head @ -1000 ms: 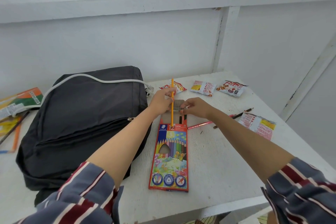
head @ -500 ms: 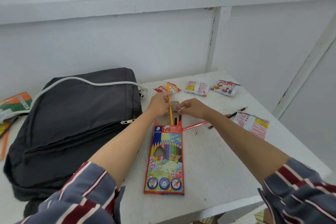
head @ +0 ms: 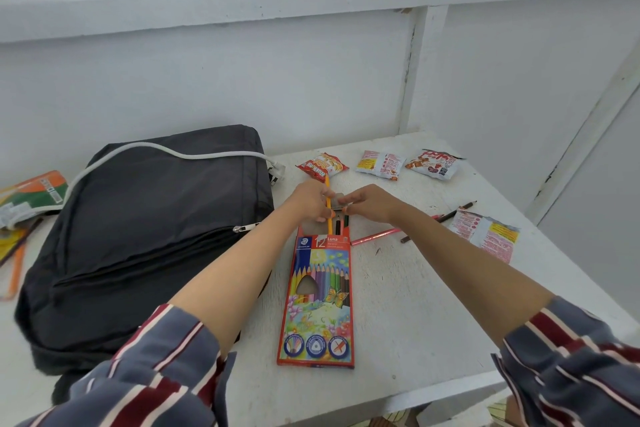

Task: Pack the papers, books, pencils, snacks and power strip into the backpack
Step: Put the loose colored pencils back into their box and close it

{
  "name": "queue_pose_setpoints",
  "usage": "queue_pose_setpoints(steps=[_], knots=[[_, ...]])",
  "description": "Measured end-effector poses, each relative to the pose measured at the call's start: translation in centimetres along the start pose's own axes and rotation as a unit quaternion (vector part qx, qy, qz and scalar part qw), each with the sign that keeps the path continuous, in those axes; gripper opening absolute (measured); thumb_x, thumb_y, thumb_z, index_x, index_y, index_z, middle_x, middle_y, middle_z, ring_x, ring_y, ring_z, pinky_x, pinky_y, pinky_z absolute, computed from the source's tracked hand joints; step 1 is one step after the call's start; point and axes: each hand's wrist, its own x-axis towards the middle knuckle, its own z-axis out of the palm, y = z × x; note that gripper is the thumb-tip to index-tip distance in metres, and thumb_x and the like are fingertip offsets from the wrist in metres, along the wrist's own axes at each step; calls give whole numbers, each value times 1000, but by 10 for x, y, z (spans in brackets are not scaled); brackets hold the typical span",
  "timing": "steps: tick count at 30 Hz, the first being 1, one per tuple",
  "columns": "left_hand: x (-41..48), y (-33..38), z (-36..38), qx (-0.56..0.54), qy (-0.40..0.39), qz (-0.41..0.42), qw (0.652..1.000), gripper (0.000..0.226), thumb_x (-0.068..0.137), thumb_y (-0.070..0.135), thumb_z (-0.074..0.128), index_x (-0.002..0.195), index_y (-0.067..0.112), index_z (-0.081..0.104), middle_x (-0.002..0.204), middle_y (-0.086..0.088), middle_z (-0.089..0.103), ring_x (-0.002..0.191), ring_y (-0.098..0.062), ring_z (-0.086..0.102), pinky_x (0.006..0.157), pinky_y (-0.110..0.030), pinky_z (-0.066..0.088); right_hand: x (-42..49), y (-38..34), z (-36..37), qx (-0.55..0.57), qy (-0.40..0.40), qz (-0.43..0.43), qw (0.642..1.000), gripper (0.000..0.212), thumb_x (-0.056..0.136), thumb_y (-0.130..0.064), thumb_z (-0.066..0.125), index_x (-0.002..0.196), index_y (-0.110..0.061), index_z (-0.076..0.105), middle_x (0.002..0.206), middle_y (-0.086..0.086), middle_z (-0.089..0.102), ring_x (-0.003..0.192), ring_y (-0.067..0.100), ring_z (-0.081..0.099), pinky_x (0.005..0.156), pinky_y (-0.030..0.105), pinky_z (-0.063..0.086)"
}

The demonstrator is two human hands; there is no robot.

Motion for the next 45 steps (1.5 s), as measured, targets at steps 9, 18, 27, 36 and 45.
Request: queue_pose_setpoints(steps=[9, 18, 27, 36, 45], knots=[[-2, 0, -4, -5, -38, -43, 998, 32, 85, 6, 64, 117, 11, 60, 104, -11, 62, 83, -19, 62, 66, -22, 52, 1, 0, 3, 0, 12, 1, 1000, 37, 89, -11, 57, 127, -10, 57, 136, 9, 53, 127, 20, 46, 100, 26, 33], [5, -2, 2, -71, 35, -53, 995, 33, 89, 4, 58, 121, 12, 57, 78, -9, 60, 58, -11, 57, 42, -12, 48, 1, 0, 4, -9, 15, 4, 1000, 37, 90, -12, 56, 128, -10, 56, 135, 10, 53, 127, 20, 46, 96, 24, 32], [-10, 0, -5, -73, -81, -67, 992, 20, 86, 2, 62, 104, 9, 62, 99, -16, 63, 67, -14, 61, 58, -18, 53, -1, -1, 4, -3, 10, 12, 1000, 40, 90, -14, 57, 129, -9, 54, 136, 10, 52, 127, 21, 45, 100, 28, 33], [-2, -5, 7, -62, 45, -40, 996, 25, 87, 5, 61, 109, 16, 59, 65, -5, 58, 49, -8, 53, 41, -11, 46, -2, -3, 5, -18, 12, 0, 1000, 39, 89, -12, 56, 128, -12, 57, 135, 10, 54, 124, 21, 48, 98, 29, 37], [-9, -1, -3, -25, -41, -54, 997, 30, 84, 1, 64, 112, 13, 61, 66, -3, 57, 53, -9, 52, 47, -13, 43, 0, -4, 8, -36, 31, 3, 999, 43, 91, -12, 56, 134, -11, 50, 136, 9, 52, 124, 21, 48, 94, 23, 34]])
